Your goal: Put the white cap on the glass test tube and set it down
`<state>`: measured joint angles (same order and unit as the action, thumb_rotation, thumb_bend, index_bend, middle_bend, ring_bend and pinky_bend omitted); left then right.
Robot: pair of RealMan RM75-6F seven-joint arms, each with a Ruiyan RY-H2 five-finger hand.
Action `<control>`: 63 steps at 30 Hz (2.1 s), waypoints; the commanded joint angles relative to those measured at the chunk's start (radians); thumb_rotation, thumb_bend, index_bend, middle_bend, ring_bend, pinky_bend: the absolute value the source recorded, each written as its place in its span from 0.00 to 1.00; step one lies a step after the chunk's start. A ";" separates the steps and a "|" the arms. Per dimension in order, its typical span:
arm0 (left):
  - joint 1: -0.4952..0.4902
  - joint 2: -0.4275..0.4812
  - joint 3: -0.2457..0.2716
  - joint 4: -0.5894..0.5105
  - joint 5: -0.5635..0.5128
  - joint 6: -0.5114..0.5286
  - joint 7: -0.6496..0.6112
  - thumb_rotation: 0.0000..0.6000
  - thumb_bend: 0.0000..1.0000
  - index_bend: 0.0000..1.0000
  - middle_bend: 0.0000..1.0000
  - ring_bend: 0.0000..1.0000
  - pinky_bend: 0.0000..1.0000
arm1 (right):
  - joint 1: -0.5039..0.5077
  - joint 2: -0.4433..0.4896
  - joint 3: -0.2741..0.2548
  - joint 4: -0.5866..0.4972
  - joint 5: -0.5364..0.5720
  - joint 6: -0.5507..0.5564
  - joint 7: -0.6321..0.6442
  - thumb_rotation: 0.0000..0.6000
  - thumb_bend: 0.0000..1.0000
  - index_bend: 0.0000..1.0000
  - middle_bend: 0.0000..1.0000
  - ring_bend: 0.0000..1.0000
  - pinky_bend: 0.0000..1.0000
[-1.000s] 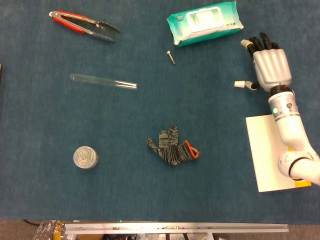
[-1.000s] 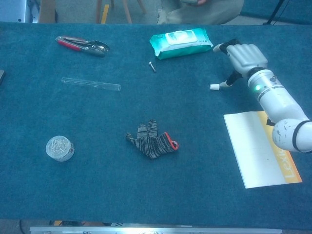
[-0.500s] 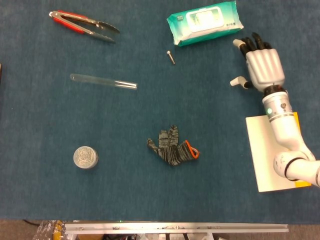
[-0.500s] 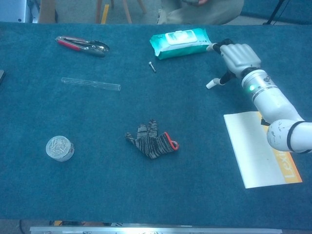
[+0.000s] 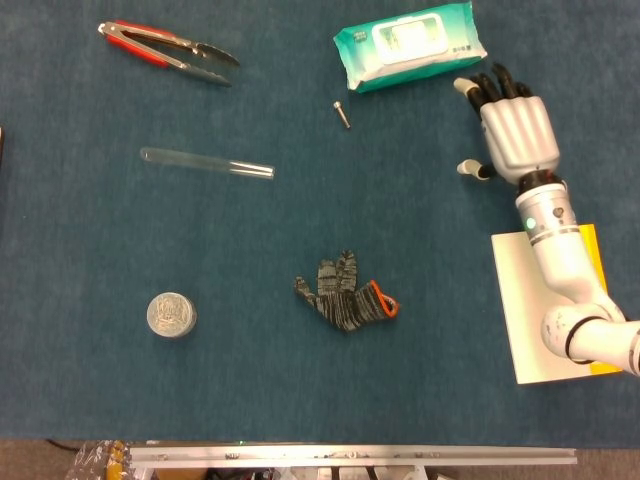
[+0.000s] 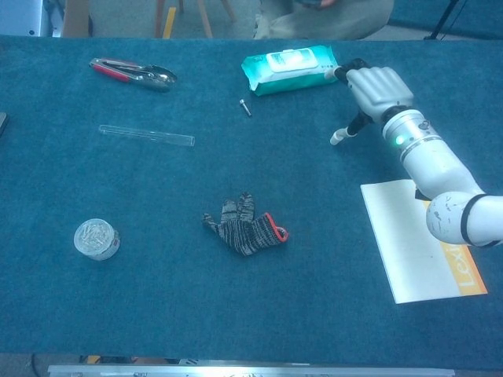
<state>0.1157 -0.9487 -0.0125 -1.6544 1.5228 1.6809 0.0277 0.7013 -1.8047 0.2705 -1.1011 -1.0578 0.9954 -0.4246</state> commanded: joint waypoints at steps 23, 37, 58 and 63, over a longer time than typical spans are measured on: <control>-0.017 0.011 0.002 -0.025 0.028 -0.015 0.034 0.92 0.34 0.19 0.15 0.01 0.07 | -0.054 0.190 -0.029 -0.285 0.005 0.045 -0.021 1.00 0.13 0.36 0.21 0.05 0.23; -0.007 0.015 0.007 -0.023 0.024 -0.007 0.029 0.92 0.34 0.19 0.15 0.01 0.07 | -0.026 0.121 -0.052 -0.192 0.083 -0.021 -0.041 1.00 0.15 0.43 0.21 0.05 0.23; 0.002 0.020 0.004 -0.014 0.020 0.008 0.016 0.92 0.34 0.19 0.14 0.01 0.07 | 0.009 0.064 -0.056 -0.128 0.140 -0.063 -0.066 1.00 0.25 0.48 0.22 0.05 0.23; 0.005 0.019 0.005 -0.009 0.019 0.011 0.011 0.91 0.34 0.19 0.14 0.01 0.07 | 0.014 0.061 -0.055 -0.126 0.150 -0.063 -0.075 1.00 0.27 0.49 0.22 0.05 0.23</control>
<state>0.1206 -0.9298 -0.0077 -1.6639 1.5418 1.6921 0.0390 0.7143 -1.7431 0.2149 -1.2271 -0.9084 0.9329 -0.4986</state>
